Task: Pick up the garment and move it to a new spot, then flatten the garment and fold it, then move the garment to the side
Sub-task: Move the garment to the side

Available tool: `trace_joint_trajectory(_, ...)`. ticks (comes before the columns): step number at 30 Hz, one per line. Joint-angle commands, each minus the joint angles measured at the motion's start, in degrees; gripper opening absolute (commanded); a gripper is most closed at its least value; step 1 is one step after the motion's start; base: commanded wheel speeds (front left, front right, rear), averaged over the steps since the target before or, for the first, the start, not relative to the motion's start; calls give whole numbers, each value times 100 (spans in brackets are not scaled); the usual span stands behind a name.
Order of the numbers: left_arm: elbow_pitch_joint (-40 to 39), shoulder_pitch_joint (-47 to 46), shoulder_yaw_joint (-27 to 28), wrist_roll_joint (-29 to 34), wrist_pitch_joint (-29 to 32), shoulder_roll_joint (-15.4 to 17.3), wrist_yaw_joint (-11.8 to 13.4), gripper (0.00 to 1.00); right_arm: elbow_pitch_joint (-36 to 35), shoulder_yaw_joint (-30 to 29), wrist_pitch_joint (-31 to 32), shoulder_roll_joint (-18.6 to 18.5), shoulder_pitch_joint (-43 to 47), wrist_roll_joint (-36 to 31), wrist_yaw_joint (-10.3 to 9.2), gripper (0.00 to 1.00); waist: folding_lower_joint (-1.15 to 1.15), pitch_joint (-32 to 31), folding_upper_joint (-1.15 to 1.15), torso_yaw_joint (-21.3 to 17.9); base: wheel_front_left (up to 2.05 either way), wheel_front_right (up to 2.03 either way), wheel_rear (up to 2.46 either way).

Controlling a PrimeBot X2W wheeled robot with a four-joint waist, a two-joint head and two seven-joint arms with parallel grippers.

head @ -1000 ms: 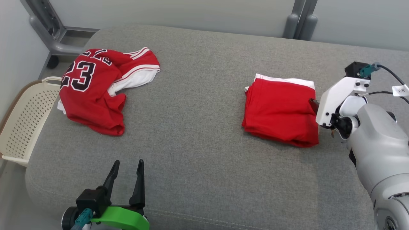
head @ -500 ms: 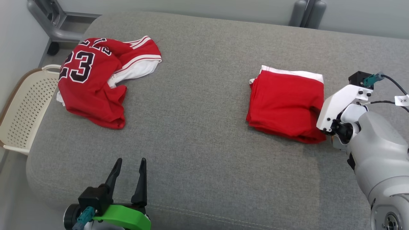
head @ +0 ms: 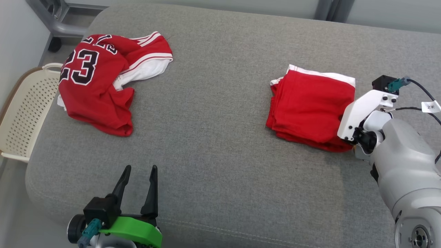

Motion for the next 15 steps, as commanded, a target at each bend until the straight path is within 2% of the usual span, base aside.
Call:
trace_joint_trajectory(1, -21, -61, 8, 23, -9, 30, 14, 100, 45, -4, -29, -12, 23, -71, -7, 0, 0, -45, 0, -54, 0, 0, 0)
trace_joint_trajectory(8, -113, -43, -53, 58, -8, 47, 14, 100, -79, 142, -65, -44, -59, -372, -7, 0, 0, -85, 0, -431, 0, 0, 0)
trace_joint_trajectory(15, -278, -129, -128, 89, -9, 81, -8, 100, -239, 624, 38, -270, -173, -716, -7, 0, 0, 76, 0, -961, 0, 0, 0)
